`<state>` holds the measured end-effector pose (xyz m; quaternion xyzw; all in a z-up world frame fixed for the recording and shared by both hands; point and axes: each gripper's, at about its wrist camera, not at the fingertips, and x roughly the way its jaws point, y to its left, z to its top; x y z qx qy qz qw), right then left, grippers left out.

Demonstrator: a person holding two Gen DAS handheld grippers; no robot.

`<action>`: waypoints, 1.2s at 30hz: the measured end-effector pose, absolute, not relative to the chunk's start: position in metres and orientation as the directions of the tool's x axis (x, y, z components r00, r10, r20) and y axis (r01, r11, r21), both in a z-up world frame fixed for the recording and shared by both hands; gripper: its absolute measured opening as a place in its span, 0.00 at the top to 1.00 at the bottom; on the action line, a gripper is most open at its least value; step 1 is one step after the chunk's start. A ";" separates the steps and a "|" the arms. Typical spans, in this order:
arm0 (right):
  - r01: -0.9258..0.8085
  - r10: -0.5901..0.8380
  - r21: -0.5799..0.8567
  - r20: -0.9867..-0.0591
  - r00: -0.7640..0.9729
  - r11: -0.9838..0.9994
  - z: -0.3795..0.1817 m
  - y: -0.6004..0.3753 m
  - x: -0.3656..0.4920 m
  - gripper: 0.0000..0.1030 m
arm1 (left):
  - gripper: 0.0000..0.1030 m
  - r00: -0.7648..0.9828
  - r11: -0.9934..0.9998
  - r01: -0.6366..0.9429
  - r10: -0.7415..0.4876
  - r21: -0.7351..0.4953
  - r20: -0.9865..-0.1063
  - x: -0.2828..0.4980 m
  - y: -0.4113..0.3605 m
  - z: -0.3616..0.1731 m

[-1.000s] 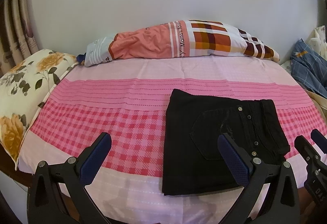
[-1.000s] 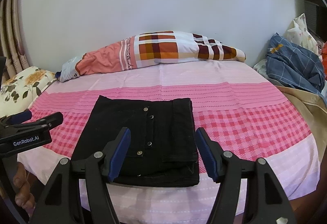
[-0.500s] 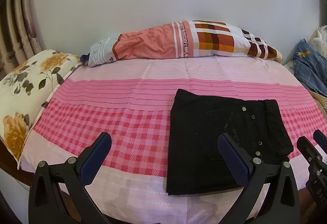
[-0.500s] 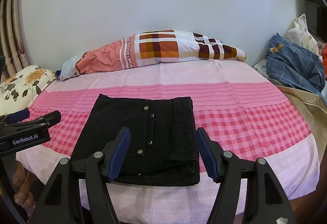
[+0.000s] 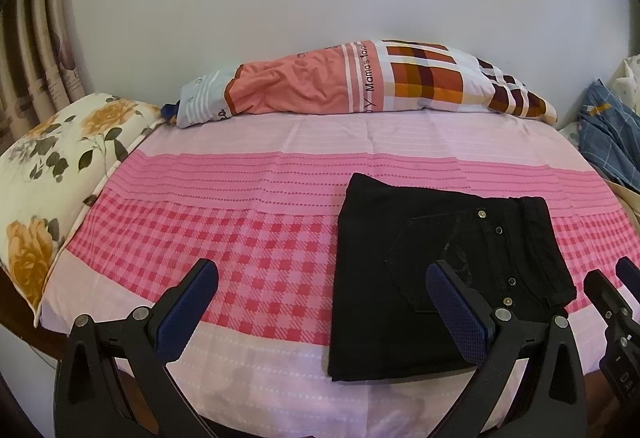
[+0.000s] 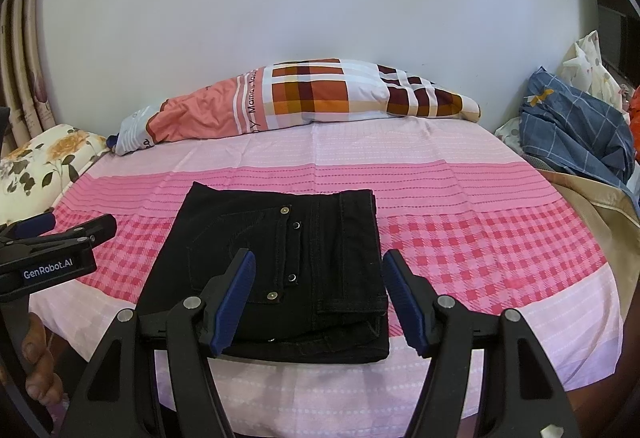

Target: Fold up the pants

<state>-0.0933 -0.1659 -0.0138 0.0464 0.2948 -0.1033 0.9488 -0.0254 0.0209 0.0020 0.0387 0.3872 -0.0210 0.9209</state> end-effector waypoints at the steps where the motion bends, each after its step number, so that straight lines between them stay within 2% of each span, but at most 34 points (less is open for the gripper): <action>1: 0.223 -0.169 0.027 -0.569 0.805 0.974 -0.014 -0.166 -0.094 0.39 | 0.00 0.699 0.996 0.069 -0.009 0.054 -0.715 -0.026 0.021 0.002; 25: 0.222 -0.174 0.016 -0.571 0.803 0.975 -0.013 -0.164 -0.093 0.39 | 0.00 0.699 0.996 0.072 -0.012 0.053 -0.715 -0.025 0.023 0.002; 36: 0.232 -0.212 -0.043 -0.591 0.779 0.972 -0.012 -0.169 -0.084 0.39 | 0.00 0.696 0.997 0.066 -0.013 0.046 -0.718 -0.024 0.026 0.000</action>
